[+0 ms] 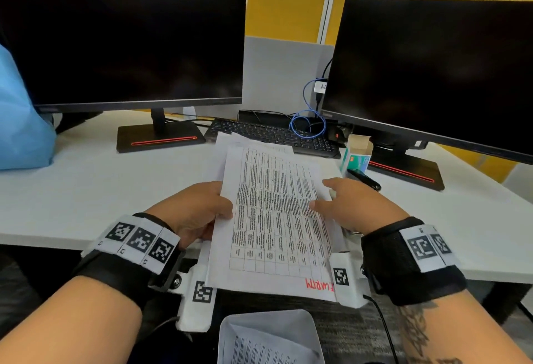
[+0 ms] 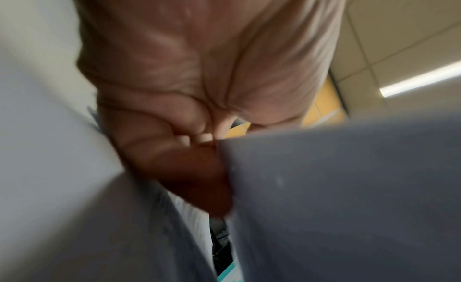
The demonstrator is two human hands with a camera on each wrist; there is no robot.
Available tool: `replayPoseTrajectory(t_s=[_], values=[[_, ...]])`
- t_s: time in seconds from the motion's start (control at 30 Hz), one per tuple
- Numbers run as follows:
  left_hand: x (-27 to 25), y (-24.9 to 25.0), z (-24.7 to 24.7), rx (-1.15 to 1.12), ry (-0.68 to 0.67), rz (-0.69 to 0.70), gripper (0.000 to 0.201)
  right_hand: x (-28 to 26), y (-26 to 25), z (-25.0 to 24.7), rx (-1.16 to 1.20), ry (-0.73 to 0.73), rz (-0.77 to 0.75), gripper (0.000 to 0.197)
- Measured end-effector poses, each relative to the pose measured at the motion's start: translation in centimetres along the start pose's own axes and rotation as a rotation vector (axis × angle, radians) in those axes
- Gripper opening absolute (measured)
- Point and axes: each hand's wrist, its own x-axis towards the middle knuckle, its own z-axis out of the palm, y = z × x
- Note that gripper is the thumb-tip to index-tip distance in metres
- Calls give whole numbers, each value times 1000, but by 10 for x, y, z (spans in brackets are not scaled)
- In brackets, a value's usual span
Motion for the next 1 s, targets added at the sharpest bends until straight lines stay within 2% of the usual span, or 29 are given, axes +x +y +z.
replayPoseTrajectory(t_s=[0.07,0.13,0.2,0.23,0.27,0.3,0.33,0.37,0.5,0.6,0.7,0.77,0.83,0.87,0.9,1.0], values=[[0,0,1,111,89,19,23,0,0,0,1,9,-7,74],[1,1,0,355,217,32,14,0,-1,1,-37,-8,-15,74],[6,2,-2,598,336,50,24,1,-1,3,-88,-27,-10,76],[8,2,-3,671,371,47,36,1,-1,4,-100,-32,-10,77],[12,1,-3,703,378,33,59,1,-1,6,-97,-35,-10,78],[16,1,-3,701,371,27,81,1,-1,8,-80,-36,-9,79],[18,2,-3,688,363,22,93,2,0,10,-58,-37,-4,80],[19,3,-2,688,356,27,96,3,1,12,-27,-36,1,81],[22,9,1,684,345,19,85,10,6,19,93,0,23,87],[21,6,-1,607,337,9,88,14,12,21,272,47,63,88],[15,3,-4,528,299,33,100,22,26,26,703,101,98,76],[11,2,-5,492,271,55,106,27,37,27,926,47,119,68],[8,2,-5,428,270,84,106,14,31,20,1107,-21,122,40],[7,1,-5,388,276,102,102,11,32,16,1166,-49,102,30],[6,1,-4,345,285,123,96,10,35,14,1194,-65,60,30],[1,6,-3,240,313,186,80,7,43,10,1194,-37,-60,39]])
